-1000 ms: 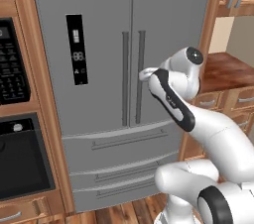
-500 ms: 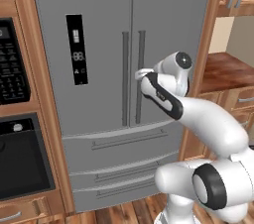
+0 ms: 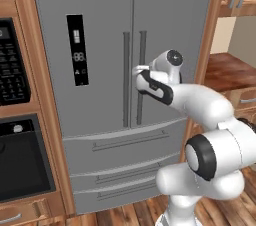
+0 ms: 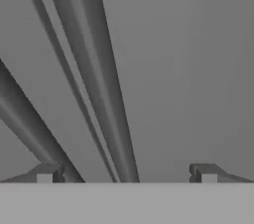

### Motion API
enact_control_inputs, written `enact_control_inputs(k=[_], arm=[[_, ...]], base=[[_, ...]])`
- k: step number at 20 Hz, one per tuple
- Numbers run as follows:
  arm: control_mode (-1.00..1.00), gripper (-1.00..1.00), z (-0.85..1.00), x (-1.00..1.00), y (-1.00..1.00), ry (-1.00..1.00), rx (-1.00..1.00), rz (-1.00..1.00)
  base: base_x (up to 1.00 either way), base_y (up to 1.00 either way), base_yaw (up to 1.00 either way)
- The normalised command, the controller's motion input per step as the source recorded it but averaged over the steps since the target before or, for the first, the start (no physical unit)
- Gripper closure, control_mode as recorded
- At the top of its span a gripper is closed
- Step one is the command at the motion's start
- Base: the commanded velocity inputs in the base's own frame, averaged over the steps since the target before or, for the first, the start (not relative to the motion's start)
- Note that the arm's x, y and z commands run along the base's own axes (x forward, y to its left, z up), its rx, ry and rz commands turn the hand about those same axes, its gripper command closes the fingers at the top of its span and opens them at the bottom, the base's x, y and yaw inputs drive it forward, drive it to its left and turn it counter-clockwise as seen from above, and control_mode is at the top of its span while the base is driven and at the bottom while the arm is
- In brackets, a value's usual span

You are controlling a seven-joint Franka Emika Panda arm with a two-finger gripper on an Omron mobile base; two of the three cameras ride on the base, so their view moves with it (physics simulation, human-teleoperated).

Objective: Place one of the steaks on the plate and the other in the bowl. Then place the bowl in the fridge.

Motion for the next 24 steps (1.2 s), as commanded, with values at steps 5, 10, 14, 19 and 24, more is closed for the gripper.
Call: enact_control_inputs(k=[5, 10, 14, 19, 24], arm=[[-1.00, -1.00, -0.33, 0.58, 0.00, 0.00, -0.01, 0.00], [-1.00, -1.00, -0.41, 0.54, 0.00, -0.02, -0.03, 0.00], [-1.00, -1.00, -0.46, 0.50, 0.00, -0.07, -0.05, 0.00], [-1.00, 1.00, -0.47, 0.55, 0.00, -0.07, -0.05, 0.00], [-1.00, 1.00, -0.29, 0.58, 0.00, -0.03, -0.01, 0.00]], base=[[0.00, 0.00, 0.00], [0.00, 0.00, 0.00], [0.00, 0.00, 0.00], [0.00, 0.00, 0.00], [0.00, 0.00, 0.00]])
